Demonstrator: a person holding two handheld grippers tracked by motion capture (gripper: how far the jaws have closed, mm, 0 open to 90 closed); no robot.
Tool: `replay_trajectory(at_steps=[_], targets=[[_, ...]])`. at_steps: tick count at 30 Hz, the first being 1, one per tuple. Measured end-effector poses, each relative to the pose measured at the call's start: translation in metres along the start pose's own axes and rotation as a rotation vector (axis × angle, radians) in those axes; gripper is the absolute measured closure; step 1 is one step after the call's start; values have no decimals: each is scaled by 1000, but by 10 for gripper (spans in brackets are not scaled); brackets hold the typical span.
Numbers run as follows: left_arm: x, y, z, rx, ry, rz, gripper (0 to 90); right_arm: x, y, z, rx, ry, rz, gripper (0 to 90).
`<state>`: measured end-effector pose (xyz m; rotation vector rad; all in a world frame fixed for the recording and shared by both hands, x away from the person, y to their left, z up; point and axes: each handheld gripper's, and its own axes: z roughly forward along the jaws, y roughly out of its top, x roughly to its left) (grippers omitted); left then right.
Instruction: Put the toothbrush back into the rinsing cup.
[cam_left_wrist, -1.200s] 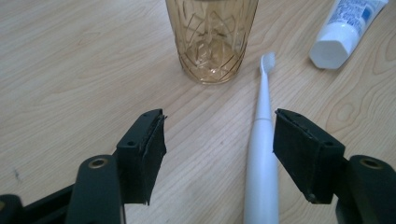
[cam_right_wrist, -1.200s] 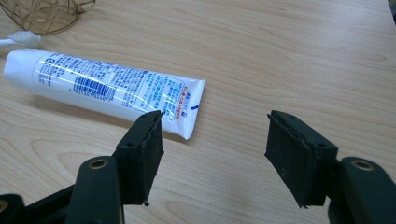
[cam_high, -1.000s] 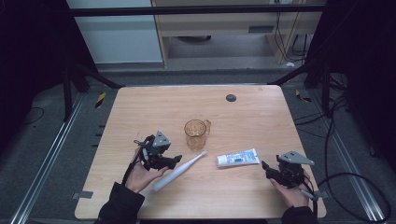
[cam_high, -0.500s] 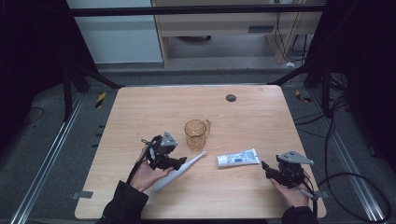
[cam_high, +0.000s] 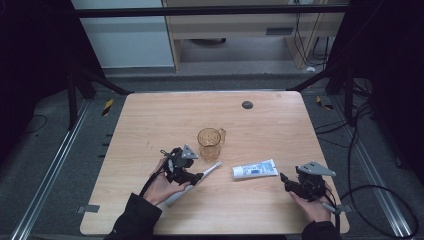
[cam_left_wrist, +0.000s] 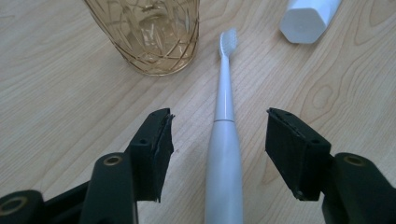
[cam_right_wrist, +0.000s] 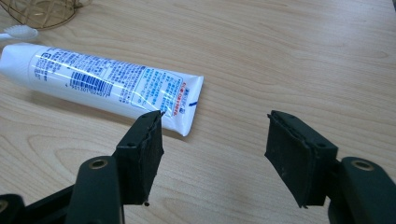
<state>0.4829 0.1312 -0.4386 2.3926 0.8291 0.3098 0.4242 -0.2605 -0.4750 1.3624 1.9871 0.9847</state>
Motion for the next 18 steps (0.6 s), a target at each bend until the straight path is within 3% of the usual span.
replay_trajectory(at_steps=[10,18], targets=[[-2,-1,12,74,-24,18,476,-1,-1,0,3,5,-3,365],[-3,-3,17,120,-12,44,540,0,-1,1,9,9,-6,365]])
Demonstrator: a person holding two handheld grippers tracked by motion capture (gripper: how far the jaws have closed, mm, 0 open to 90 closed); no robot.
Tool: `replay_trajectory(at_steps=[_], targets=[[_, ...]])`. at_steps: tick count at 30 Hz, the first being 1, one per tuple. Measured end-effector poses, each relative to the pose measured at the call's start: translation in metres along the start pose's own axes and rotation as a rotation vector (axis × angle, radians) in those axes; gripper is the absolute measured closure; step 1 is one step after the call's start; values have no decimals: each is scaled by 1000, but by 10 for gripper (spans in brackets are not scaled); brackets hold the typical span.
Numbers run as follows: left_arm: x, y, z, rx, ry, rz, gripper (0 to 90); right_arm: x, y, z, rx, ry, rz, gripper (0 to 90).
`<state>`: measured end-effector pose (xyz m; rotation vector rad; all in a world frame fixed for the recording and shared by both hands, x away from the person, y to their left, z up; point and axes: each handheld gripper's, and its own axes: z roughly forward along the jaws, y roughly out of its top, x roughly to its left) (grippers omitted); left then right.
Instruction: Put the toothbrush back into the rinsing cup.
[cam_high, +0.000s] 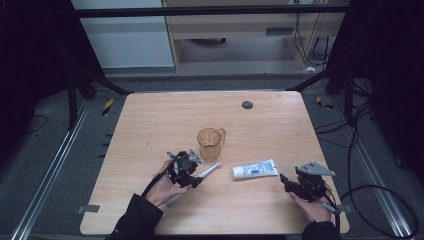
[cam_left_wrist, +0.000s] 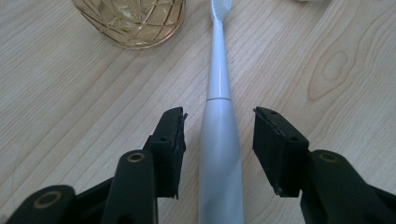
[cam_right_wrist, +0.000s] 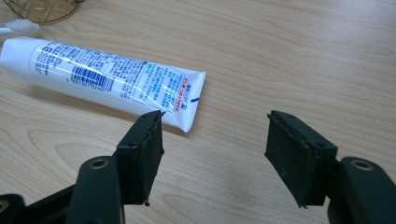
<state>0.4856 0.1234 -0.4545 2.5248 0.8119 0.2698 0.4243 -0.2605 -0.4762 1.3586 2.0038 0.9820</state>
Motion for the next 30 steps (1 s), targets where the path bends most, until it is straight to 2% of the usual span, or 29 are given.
replay_trajectory(at_steps=[14,30], targets=[[0,-1,8,59,-14,7,584,0,0,1,10,2,-2,365],[2,0,17,95,-33,1,641,0,0,3,20,7,-1,365]])
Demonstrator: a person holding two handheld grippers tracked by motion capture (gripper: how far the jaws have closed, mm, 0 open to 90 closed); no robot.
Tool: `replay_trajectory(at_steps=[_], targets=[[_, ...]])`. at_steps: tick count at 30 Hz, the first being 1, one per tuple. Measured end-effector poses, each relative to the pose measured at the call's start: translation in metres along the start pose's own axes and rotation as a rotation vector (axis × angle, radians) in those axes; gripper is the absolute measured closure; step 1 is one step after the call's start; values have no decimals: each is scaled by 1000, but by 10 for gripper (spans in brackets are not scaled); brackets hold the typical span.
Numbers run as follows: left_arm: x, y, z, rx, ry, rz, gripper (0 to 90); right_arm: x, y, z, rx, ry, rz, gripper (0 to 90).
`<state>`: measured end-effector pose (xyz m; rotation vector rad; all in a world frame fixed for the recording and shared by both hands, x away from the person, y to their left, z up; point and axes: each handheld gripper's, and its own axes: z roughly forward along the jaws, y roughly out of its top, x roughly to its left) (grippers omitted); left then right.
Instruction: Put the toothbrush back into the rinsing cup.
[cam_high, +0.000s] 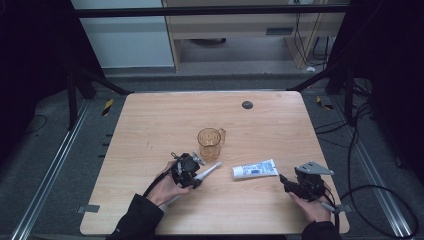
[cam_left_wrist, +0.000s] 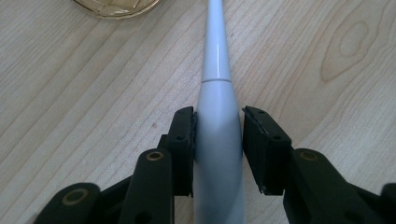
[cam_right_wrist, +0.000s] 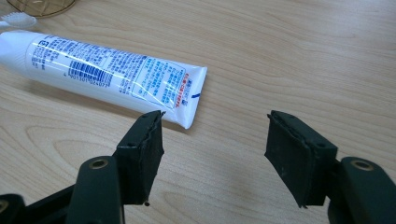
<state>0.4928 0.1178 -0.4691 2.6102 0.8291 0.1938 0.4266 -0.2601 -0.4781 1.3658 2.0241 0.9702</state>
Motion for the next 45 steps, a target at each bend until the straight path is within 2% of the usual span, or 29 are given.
replay_trajectory(at_steps=[18,25,29,38,45], targets=[[4,4,2,25,-28,-2,662,0,0,1,3,0,3,365],[2,5,2,34,-22,29,666,-1,0,1,5,-2,7,368],[2,4,1,32,-21,28,667,-2,0,1,6,2,7,371],[5,-1,-22,-29,-16,13,668,-3,0,0,6,-2,11,371],[8,-4,-44,-105,2,-9,669,-3,0,0,6,-1,16,373]])
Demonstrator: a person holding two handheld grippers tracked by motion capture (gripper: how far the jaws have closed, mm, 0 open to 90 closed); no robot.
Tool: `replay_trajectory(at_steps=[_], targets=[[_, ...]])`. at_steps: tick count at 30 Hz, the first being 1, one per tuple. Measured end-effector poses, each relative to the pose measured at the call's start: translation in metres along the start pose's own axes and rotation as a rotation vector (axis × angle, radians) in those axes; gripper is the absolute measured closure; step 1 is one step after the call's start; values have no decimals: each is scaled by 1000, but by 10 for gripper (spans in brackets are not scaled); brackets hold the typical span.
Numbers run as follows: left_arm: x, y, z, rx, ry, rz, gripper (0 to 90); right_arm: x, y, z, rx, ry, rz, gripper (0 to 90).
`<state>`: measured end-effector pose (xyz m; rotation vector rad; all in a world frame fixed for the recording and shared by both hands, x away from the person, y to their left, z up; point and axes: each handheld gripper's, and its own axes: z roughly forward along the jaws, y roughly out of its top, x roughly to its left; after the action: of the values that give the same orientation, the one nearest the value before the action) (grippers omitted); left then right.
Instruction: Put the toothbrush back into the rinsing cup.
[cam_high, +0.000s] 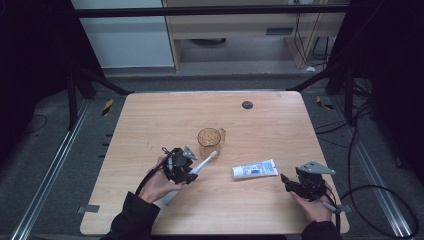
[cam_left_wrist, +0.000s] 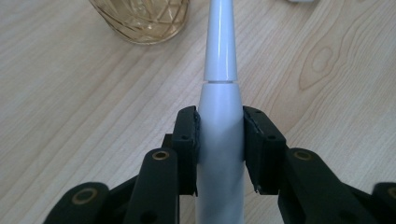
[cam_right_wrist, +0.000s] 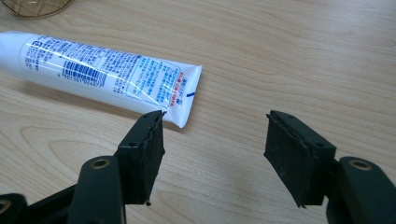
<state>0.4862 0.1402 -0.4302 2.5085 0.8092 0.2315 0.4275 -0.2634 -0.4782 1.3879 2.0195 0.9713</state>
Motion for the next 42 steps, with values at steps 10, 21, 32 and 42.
replay_trajectory(at_steps=[10,21,32,42], targets=[[9,-2,-36,-148,35,-50,669,0,0,0,-2,-2,1,372],[20,-6,-62,-387,164,-136,669,1,0,0,-6,-5,0,371],[38,-2,-77,-550,231,-195,669,1,-1,1,-13,-13,-12,366],[48,18,-76,-658,285,-225,669,0,-1,0,-27,-15,-11,361]])
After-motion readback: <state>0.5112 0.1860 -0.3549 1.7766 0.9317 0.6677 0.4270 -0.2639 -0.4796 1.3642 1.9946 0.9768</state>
